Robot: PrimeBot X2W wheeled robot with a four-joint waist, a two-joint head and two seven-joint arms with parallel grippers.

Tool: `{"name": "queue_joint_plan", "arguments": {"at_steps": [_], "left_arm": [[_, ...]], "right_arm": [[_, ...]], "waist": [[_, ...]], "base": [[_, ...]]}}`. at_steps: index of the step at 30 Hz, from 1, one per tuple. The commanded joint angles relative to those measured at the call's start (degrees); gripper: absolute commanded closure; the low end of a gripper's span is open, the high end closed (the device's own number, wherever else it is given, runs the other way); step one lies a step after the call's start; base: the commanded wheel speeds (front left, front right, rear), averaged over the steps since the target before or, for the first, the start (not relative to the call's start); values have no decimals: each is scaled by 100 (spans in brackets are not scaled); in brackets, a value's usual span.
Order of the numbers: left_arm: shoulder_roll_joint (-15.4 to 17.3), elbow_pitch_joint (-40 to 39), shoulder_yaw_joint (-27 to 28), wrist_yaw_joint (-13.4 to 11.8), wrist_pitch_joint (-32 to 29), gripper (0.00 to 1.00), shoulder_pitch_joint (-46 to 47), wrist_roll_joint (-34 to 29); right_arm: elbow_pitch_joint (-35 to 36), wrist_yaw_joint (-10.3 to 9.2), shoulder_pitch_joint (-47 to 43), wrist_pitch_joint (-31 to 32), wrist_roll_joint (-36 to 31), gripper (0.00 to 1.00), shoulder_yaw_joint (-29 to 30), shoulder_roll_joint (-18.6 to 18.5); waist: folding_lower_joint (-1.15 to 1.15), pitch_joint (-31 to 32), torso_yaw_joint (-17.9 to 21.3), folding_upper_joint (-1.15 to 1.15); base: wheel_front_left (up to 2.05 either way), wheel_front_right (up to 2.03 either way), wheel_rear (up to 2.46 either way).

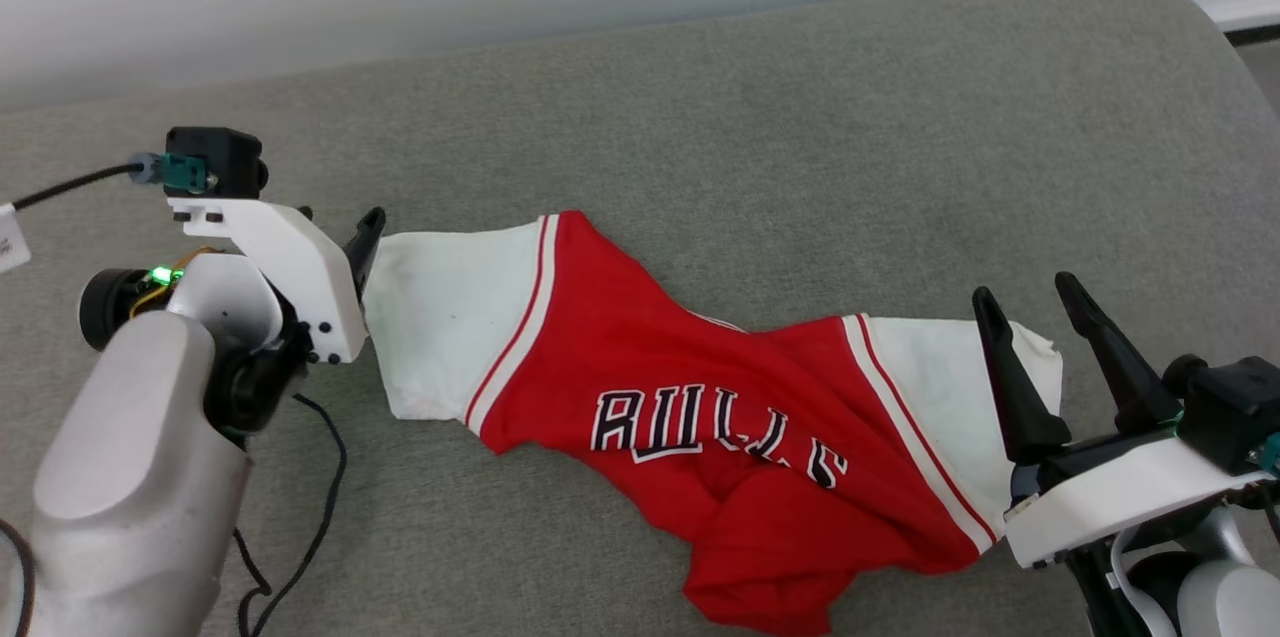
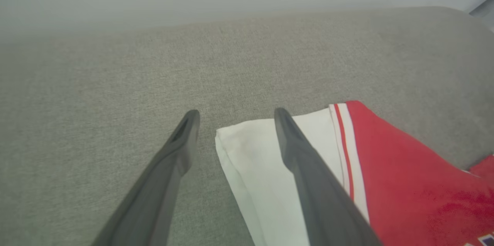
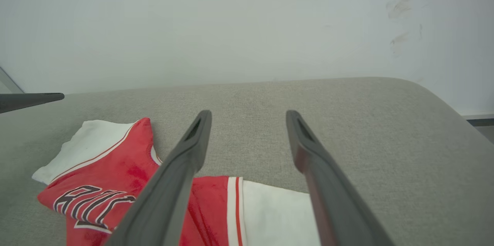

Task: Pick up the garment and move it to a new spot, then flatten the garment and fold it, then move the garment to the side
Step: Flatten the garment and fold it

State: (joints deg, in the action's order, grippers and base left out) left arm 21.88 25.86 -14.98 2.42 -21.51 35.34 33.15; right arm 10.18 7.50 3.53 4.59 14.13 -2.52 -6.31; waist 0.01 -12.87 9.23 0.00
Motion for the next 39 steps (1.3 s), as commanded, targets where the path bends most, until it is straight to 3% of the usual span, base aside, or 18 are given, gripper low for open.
{"name": "queue_joint_plan", "arguments": {"at_steps": [1,6,12,13,15,18,24,27,28,33,39], "left_arm": [[142,178,-86,124,-406,0,197,77],[438,677,-389,339,-1608,0,524,221],[441,1108,-662,391,-2530,0,461,394],[402,1179,-704,395,-2675,10,423,427],[315,1242,-756,389,-2834,98,365,488],[214,1216,-793,334,-2684,100,326,454],[211,962,-636,119,-1632,100,386,217],[165,740,-561,16,-1088,100,443,121],[90,463,-565,-4,-753,100,445,60],[4,-148,-632,-32,-553,100,371,0],[49,-856,-700,-107,-587,100,330,-63]], "right_arm": [[-64,-2,119,-59,40,0,-53,11],[-283,-2,277,-190,121,0,-177,42],[-478,-2,403,-327,169,0,-238,46],[-510,-2,409,-335,179,0,-227,39],[-578,-2,432,-349,219,0,-196,11],[-669,-2,475,-259,360,0,-113,-49],[-1129,-2,507,469,930,0,258,-518],[-1506,-2,593,1241,1329,0,518,-892],[-1814,-2,671,2140,1629,0,642,-1207],[-2098,-2,902,3297,1913,0,619,-1557],[-2464,-2,1232,3885,2044,0,371,-1632]], "waist": [[-1,-352,310,0],[-1,-620,479,0],[-1,-764,576,0],[-1,-774,585,0],[-1,-786,591,0],[-1,-749,533,0],[-1,-476,256,0],[-1,-350,75,0],[-1,-274,-114,0],[-1,-307,-398,0],[-1,-518,-609,0]], "base": [[0,0,0],[0,0,0],[0,0,0],[0,0,0],[0,0,0],[0,0,0],[0,0,0],[0,0,0],[0,0,0],[0,0,0],[0,0,0]]}}
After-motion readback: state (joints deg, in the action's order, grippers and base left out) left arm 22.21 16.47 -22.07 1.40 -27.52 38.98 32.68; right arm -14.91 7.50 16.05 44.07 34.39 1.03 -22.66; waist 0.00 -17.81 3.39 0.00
